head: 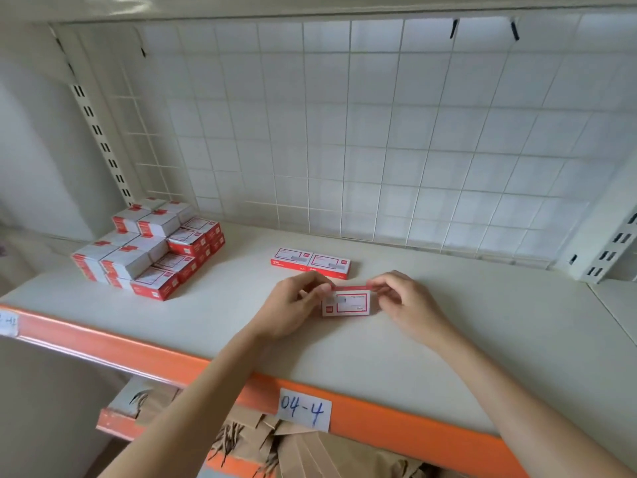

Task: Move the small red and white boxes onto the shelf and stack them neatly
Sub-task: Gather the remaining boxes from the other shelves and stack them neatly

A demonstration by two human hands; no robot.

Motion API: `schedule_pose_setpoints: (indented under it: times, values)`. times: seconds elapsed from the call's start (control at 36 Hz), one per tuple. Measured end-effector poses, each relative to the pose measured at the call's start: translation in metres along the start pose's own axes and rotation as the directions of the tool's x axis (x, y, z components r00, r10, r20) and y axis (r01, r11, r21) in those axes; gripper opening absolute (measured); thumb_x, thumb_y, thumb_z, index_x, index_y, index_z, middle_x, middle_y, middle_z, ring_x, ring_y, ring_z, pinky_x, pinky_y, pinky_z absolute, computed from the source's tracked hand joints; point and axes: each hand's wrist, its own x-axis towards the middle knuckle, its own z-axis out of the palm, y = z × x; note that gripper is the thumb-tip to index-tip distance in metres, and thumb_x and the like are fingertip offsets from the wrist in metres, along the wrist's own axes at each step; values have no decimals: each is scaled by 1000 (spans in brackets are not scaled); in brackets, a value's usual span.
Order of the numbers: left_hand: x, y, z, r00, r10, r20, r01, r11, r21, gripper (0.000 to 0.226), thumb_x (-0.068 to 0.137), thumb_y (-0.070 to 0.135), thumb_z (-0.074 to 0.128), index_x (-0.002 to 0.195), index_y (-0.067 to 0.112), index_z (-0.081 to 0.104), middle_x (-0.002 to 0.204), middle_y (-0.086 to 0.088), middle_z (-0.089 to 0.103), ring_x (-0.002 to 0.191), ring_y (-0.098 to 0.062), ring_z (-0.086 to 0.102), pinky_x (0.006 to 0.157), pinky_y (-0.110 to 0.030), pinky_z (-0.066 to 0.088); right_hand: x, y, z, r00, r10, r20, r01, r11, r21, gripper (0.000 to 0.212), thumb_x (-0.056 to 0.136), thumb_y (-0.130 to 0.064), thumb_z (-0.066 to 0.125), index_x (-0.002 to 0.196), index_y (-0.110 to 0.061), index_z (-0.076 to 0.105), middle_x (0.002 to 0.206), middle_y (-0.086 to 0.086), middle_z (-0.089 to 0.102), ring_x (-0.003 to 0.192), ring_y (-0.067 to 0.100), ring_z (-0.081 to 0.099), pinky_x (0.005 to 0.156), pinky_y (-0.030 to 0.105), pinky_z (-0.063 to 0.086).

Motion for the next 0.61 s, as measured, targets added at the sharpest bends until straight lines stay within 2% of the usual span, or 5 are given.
schedule_pose_setpoints:
  times: [0.11,0.25,0.36,0.44,0.61]
  values:
    - [1,1,2,995,-42,-86,46,998,53,10,95,26,53,93,24,63,84,1,67,73,-13,55,67,-19,41,-1,1,1,1000,6,0,-6,1000,4,28,81,12,51,102,-2,65,98,1,60,90,14,60,78,6,43]
    - [-1,2,1,998,-28,-58,33,995,93,11,89,32,62,95,23,63,86,2,67,71,-7,57,69,-19,46,0,2,1,1000,1,-2,-1,1000,13,26,83,12,51,100,-1,64,98,2,61,89,13,60,78,7,43]
    - [-3,0,1,999,35,-4,-33,979,201,34,77,35,72,104,16,63,99,3,55,77,1,50,69,-5,35,0,2,1,1000,-20,-16,20,1000,12,23,84,9,52,99,-3,65,96,0,62,87,14,61,76,9,44]
    - [-4,1,1,999,48,22,-52,966,253,48,69,34,61,111,12,60,101,5,47,84,-4,45,75,-3,33,-1,3,0,1000,-15,-14,15,999,41,22,84,9,54,99,-3,65,96,-1,62,86,13,61,76,9,44]
    - [-4,3,2,1000,9,-25,-3,966,257,40,69,33,65,103,11,59,97,4,48,84,-10,46,76,-15,42,-2,0,-1,1000,17,-3,-16,996,92,20,82,2,61,87,-17,61,86,-4,61,73,3,57,69,8,43]
